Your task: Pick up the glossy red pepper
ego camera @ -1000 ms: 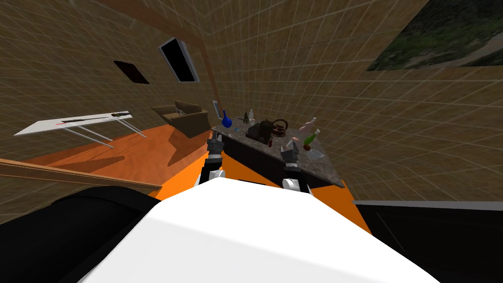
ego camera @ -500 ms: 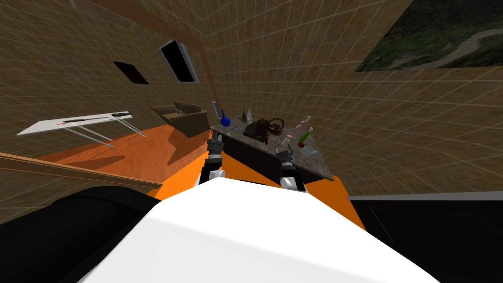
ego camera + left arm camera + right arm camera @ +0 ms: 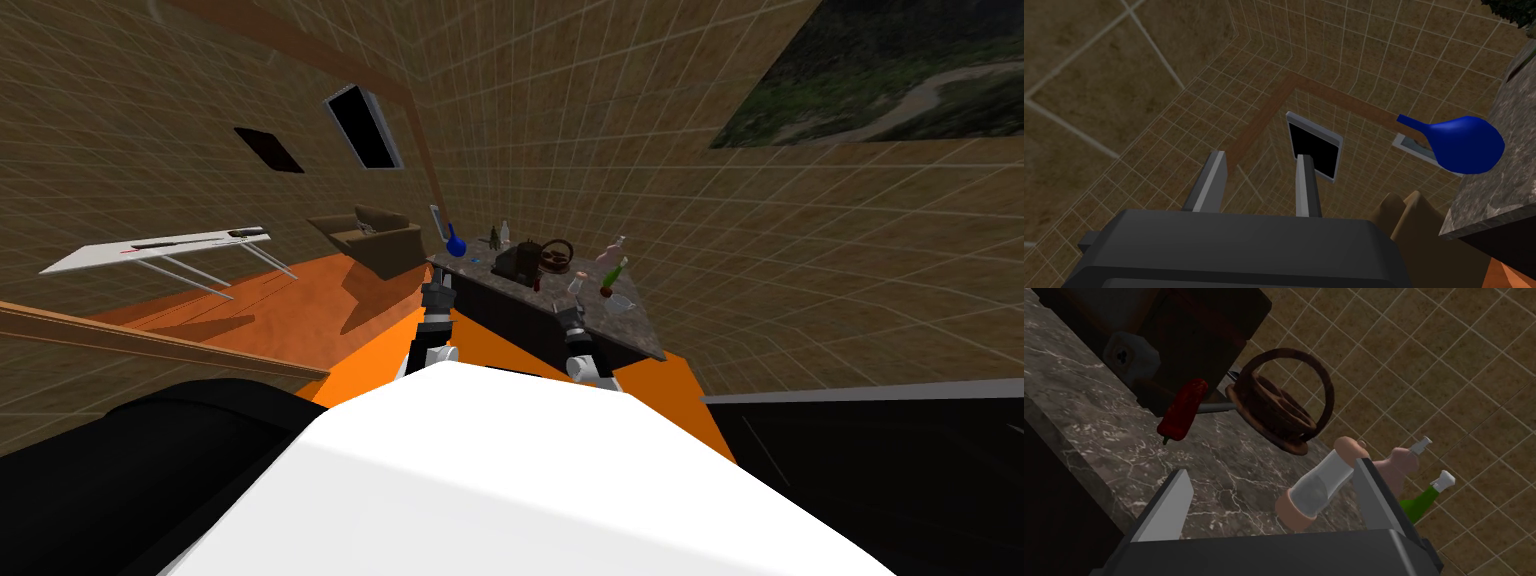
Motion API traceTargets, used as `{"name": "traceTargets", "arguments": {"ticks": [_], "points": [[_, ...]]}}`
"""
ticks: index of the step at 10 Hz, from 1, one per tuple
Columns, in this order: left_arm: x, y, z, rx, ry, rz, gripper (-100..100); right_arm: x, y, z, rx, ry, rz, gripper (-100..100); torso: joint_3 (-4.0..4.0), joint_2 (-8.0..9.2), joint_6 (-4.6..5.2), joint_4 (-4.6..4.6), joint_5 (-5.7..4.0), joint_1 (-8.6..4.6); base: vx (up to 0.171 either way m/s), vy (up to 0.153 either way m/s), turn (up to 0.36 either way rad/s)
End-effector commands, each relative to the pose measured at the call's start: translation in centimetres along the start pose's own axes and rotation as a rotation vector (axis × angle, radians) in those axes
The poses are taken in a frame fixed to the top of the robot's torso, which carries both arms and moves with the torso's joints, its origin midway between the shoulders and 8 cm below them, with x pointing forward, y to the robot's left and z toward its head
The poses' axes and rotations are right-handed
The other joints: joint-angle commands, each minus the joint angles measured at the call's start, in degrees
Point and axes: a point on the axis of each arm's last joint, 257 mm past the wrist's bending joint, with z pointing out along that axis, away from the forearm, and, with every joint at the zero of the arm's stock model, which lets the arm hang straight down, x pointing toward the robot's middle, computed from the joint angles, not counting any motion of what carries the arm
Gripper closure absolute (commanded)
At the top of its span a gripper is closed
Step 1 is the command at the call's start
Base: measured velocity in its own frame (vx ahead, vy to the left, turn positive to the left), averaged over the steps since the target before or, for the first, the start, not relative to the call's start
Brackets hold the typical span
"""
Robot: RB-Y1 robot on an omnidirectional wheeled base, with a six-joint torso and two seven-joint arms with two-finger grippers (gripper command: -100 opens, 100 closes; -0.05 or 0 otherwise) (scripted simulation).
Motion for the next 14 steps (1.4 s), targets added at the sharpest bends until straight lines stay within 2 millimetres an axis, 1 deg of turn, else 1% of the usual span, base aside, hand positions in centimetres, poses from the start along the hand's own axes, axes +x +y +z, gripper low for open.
{"name": "traceTargets", "arguments": {"ticks": [1, 2, 3, 6, 7, 8, 11, 14], "points": [[0.0, 0.0, 0.0, 0.000, 0.000, 0.000, 0, -0.7, -1.7, 0.6, 0.042, -0.018, 0.080, -100, 0.00, 0.00, 0.00, 0.00, 0.00, 0.00, -0.014, -0.042, 0.003], [0.0, 0.0, 0.0, 0.000, 0.000, 0.000, 0, -0.8, -2.7, 1.1, 0.073, -0.028, 0.135, -100, -0.03, -0.05, 0.00, -0.01, 0.02, 0.07, 0.001, -0.053, 0.010], [0.0, 0.0, 0.0, 0.000, 0.000, 0.000, 0, -1.2, -2.9, 1.1, 0.076, -0.035, 0.141, -100, -0.06, -0.11, -0.01, -0.02, 0.02, 0.06, 0.006, -0.040, 0.010], [0.0, 0.0, 0.0, 0.000, 0.000, 0.000, 0, -2.3, -6.4, 2.6, 0.172, -0.087, 0.303, -100, -0.12, -0.20, -0.01, -0.04, 0.02, 0.08, 0.019, -0.048, 0.024], [0.0, 0.0, 0.0, 0.000, 0.000, 0.000, 0, -2.3, -6.4, 2.6, 0.172, -0.087, 0.310, -100, -0.14, -0.24, -0.01, -0.05, 0.02, 0.07, 0.031, -0.029, 0.013], [0.0, 0.0, 0.0, 0.000, 0.000, 0.000, 0, -2.6, -7.5, 3.1, 0.201, -0.105, 0.361, -100, -0.14, -0.25, 0.00, -0.06, 0.03, 0.14, 0.035, -0.017, 0.015], [0.0, 0.0, 0.0, 0.000, 0.000, 0.000, 0, -3.0, -10.3, 4.6, 0.279, -0.156, 0.503, -100, -0.24, -0.43, -0.01, -0.09, 0.05, 0.23, 0.075, -0.012, 0.043], [0.0, 0.0, 0.0, 0.000, 0.000, 0.000, 0, -2.9, -12.5, 6.0, 0.344, -0.205, 0.625, -100, -0.28, -0.48, -0.01, -0.11, 0.05, 0.22, 0.085, -0.016, 0.041]]}}
